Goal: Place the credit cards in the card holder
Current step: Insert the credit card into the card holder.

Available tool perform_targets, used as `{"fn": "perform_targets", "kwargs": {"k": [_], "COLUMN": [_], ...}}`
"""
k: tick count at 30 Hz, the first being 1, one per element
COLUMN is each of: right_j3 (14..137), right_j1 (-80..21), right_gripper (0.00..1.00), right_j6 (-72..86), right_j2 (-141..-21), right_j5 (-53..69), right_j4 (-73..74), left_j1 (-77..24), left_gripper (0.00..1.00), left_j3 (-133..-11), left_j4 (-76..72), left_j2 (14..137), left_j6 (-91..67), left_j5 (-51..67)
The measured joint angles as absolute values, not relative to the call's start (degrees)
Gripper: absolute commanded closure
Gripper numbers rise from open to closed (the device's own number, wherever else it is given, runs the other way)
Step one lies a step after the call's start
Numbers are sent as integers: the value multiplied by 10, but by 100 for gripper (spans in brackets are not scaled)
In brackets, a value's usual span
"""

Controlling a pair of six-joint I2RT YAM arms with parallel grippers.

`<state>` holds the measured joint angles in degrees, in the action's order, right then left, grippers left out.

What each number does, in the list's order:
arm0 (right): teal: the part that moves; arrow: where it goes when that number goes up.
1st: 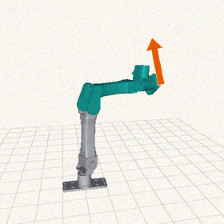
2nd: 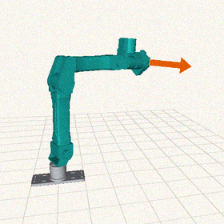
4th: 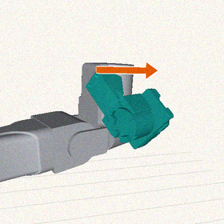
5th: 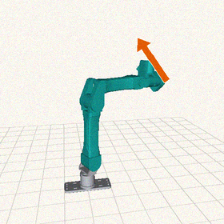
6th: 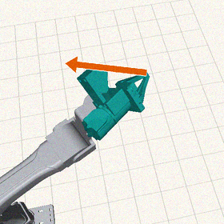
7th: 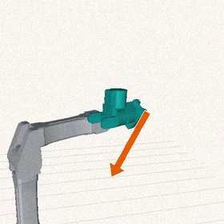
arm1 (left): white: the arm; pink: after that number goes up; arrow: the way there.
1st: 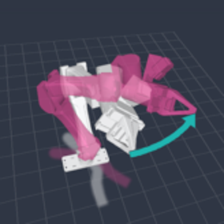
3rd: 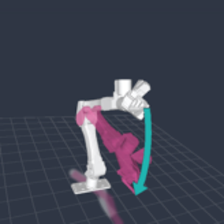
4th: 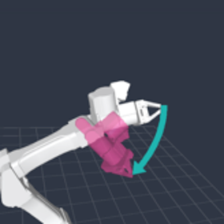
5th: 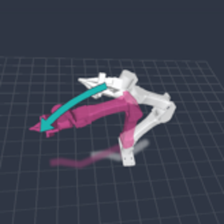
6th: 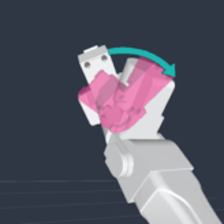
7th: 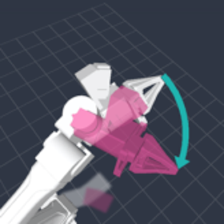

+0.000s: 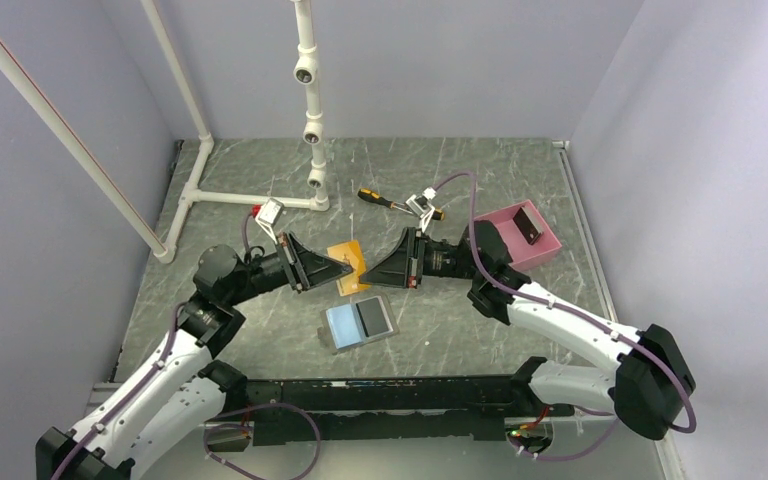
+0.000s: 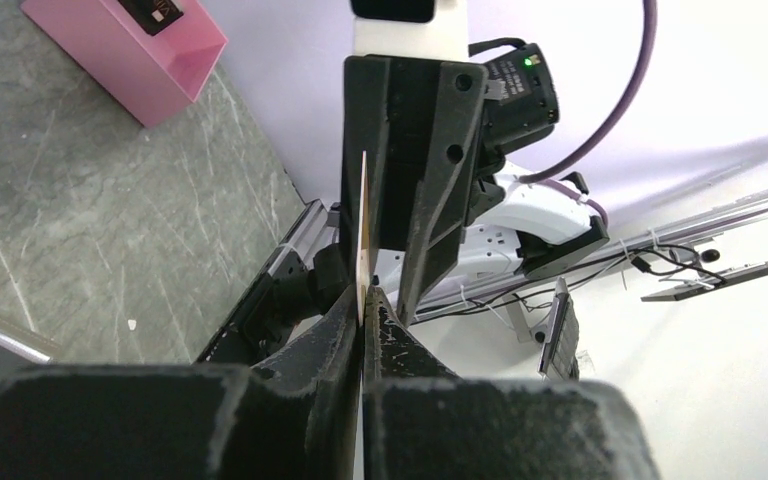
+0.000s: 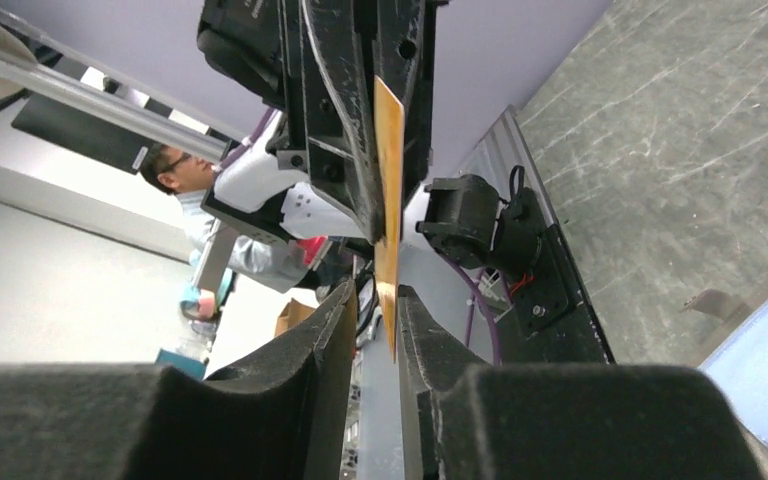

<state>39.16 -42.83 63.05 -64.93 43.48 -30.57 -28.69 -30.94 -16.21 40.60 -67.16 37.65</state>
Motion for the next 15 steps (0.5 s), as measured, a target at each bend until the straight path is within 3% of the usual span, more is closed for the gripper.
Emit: {"fn": "perform_targets", "kwargs": {"k": [5, 6, 9, 12, 13, 15], "right_j3": [382, 378, 367, 363, 363, 363], "right_j1": [-433, -433, -433, -431, -430, -428], "right_gripper": [79, 81, 100, 100, 100, 100], "right_j6": [633, 635, 644, 658, 661, 658], "right_j2": [-647, -648, -653, -673, -679, -687], "right_j5": [409, 405, 402, 403, 403, 402], "right_j4": [-310, -312, -330, -347, -349, -344], "left_j1": [-287, -287, -287, -286, -284, -283], "left_gripper": [91, 91, 91, 89, 85, 60], "left_j3": [-296, -294, -283, -281, -281, -282], "left_j4": [-171, -177, -201, -221, -220, -209], "left_j2": [415, 420, 438, 454, 458, 464], "left_j6": [-672, -672, -682, -684, -683, -678], "left_j5": [376, 376, 378, 380, 379, 377]}}
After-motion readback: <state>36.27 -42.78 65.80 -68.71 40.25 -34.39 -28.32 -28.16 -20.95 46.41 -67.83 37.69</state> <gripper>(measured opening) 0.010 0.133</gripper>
